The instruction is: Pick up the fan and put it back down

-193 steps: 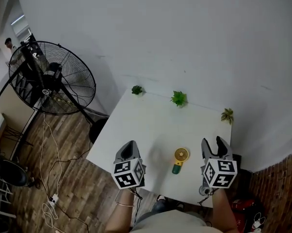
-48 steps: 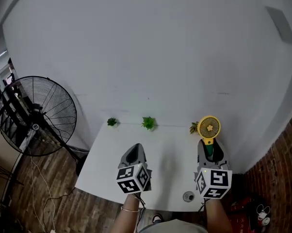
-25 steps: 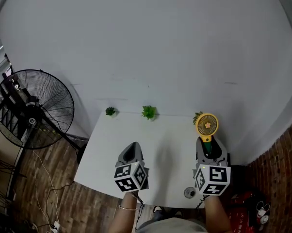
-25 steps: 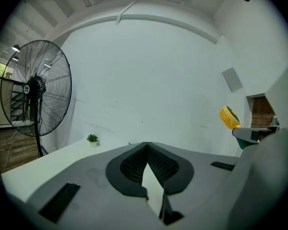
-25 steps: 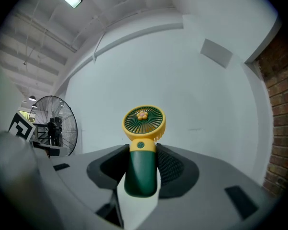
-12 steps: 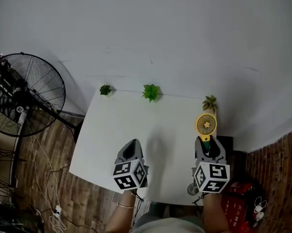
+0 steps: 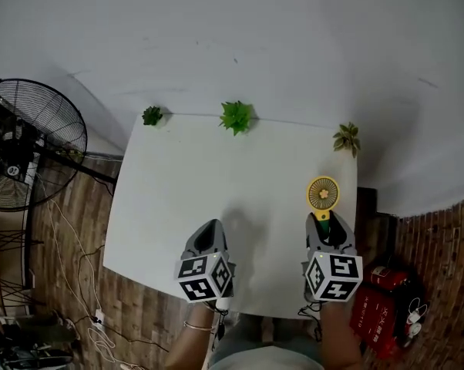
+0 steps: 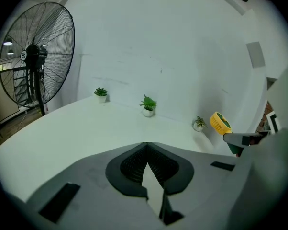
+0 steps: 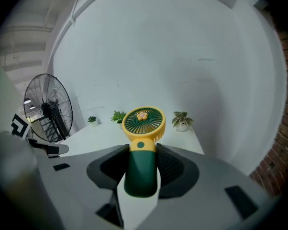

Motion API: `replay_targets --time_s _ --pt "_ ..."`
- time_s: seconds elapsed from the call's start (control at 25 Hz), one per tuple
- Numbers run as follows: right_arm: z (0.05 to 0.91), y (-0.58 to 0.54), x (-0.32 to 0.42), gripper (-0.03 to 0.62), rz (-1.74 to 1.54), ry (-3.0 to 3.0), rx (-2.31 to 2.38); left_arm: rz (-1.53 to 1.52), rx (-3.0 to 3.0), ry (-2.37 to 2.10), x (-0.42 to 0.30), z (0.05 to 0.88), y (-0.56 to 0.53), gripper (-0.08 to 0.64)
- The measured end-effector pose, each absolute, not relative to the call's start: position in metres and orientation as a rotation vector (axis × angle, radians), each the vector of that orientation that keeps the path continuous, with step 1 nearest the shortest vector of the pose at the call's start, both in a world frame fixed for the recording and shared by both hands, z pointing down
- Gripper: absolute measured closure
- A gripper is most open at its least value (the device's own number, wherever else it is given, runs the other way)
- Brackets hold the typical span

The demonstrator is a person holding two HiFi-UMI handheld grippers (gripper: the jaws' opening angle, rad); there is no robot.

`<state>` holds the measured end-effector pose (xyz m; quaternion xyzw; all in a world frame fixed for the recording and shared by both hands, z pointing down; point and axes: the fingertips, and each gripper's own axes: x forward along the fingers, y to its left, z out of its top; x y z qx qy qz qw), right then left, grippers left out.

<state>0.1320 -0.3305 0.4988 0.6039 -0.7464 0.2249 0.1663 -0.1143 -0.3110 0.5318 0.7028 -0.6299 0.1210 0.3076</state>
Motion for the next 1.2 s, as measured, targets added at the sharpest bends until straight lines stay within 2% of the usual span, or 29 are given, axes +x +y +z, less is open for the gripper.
replay_targets --time_s 0.56,1.2 --pt "0.570 -0.318 0.130 0.414 0.791 -2.005 1.626 0.412 1.809 -1.603 -0.114 0.580 -0.308 0.554" --pt "0.600 -0.310 0.127 0.413 0.862 -1.923 1.585 0.435 1.789 -1.583 -0.115 0.597 -0.306 0.554"
